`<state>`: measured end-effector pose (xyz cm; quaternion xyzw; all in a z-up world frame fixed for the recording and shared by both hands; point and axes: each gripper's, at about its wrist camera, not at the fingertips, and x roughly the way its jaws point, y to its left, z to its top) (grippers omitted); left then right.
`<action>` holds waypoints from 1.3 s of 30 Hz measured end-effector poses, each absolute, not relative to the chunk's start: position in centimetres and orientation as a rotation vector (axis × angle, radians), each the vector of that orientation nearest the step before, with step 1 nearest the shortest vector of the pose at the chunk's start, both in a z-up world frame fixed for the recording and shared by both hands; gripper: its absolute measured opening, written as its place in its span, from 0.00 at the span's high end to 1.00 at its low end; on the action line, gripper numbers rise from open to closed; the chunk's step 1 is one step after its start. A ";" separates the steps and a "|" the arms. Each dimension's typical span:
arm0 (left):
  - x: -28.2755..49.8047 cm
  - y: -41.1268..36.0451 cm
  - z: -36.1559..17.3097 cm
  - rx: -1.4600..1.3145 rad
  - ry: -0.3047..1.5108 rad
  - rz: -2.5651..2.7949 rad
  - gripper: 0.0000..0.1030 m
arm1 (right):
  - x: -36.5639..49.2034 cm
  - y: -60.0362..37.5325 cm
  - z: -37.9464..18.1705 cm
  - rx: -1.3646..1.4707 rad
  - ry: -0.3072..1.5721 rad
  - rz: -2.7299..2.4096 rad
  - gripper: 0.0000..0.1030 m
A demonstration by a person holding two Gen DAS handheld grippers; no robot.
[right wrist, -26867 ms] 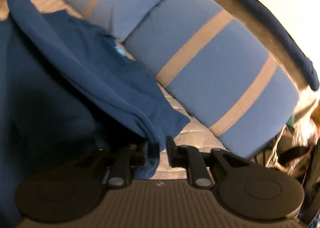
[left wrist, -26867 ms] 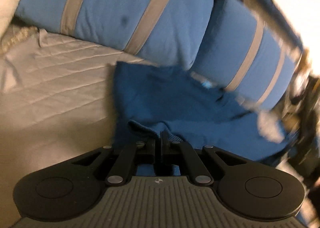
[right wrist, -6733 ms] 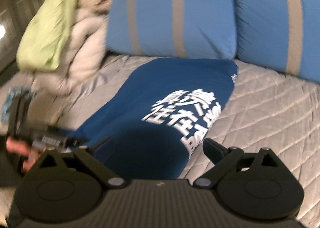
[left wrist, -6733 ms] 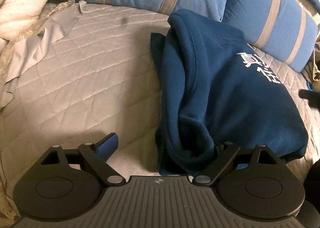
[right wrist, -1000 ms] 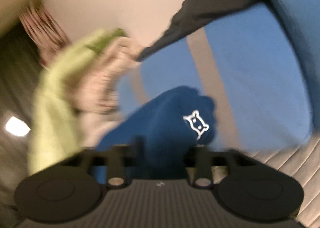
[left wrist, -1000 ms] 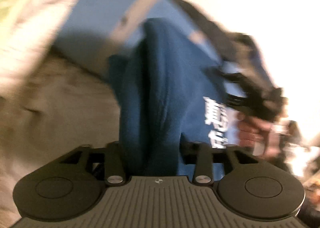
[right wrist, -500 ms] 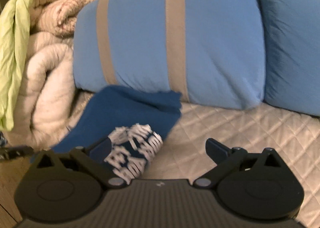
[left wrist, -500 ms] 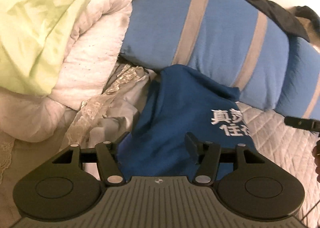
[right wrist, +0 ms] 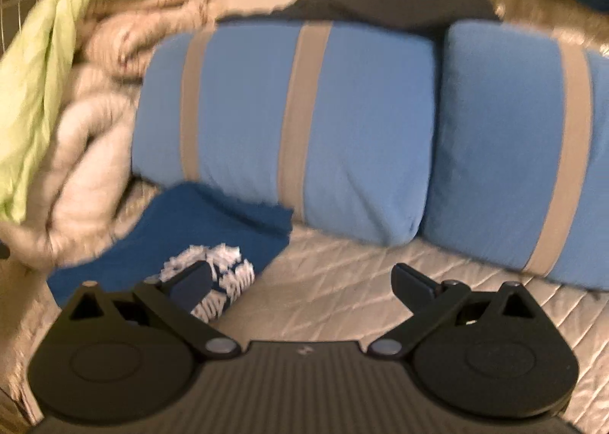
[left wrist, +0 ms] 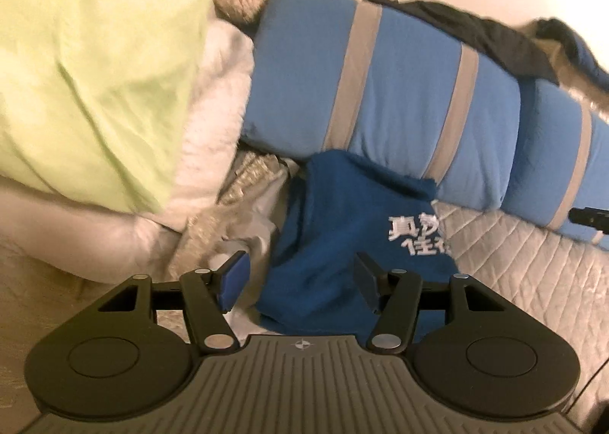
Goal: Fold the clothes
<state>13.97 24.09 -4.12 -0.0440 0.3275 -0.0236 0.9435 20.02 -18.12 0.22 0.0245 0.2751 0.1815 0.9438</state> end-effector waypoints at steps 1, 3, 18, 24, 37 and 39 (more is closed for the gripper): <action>13.5 24.5 -3.3 -0.098 0.662 -0.046 0.43 | 19.7 -18.7 1.2 0.062 0.545 0.367 0.00; 12.7 25.1 -1.8 -0.104 0.652 -0.038 0.42 | 19.2 -19.8 3.0 0.078 0.520 0.369 0.00; 5.4 26.5 9.5 -0.142 0.532 -0.032 0.29 | 10.6 -33.8 15.1 0.021 0.371 0.344 0.00; 2.7 26.0 10.9 -0.195 0.457 -0.063 0.27 | 4.9 -42.1 17.2 -0.007 0.306 0.233 0.00; -1.6 23.6 12.4 -0.126 0.403 -0.145 0.27 | -7.4 -57.7 19.2 -0.010 0.255 -0.040 0.00; -2.4 23.0 12.0 -0.103 0.414 -0.150 0.27 | -9.4 -59.1 19.0 -0.021 0.271 -0.064 0.00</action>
